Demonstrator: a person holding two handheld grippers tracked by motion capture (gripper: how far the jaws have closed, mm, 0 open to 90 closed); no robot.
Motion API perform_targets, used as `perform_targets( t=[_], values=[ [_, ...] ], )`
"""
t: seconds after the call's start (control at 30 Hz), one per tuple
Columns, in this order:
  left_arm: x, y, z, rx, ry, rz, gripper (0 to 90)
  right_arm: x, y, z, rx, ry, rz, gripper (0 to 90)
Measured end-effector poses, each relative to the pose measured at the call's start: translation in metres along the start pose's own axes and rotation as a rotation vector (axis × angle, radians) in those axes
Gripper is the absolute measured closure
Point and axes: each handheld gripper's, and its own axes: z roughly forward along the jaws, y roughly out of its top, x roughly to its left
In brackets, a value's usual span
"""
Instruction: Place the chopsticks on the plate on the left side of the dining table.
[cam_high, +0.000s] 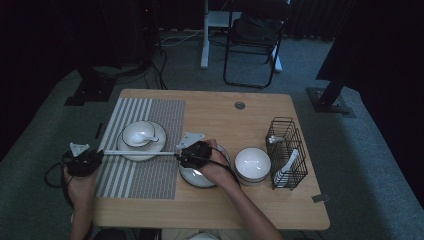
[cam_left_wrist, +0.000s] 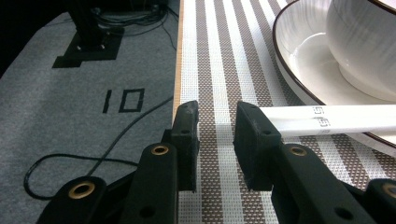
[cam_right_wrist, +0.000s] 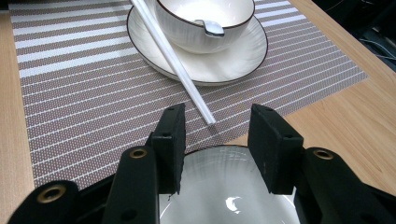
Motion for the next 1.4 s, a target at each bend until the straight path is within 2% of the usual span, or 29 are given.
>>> perform_targets(
  t=[0.3,0.73,0.97,1.13,1.23,1.4],
  values=[
    [0.000,-0.001,0.001,0.004,-0.003,-0.012,70.9,0.000,-0.001,0.000,0.001,0.000,0.001,56.3],
    [0.000,-0.002,0.001,0.008,-0.006,-0.009,70.2,0.000,-0.003,0.000,0.000,0.000,0.009,56.4],
    [0.005,-0.005,-0.002,-0.004,0.006,-0.038,70.2,0.002,-0.007,-0.005,-0.013,0.000,0.015,56.3],
    [0.008,-0.008,-0.007,-0.009,0.017,-0.047,70.2,0.008,-0.011,-0.011,-0.030,0.012,0.021,56.2],
    [0.009,-0.009,-0.012,-0.015,0.023,-0.052,70.2,0.022,-0.017,-0.017,-0.043,0.028,0.011,56.1],
    [0.007,-0.010,-0.023,-0.044,0.031,-0.056,70.2,0.034,-0.025,-0.024,-0.063,0.043,0.012,56.0]
  ],
)
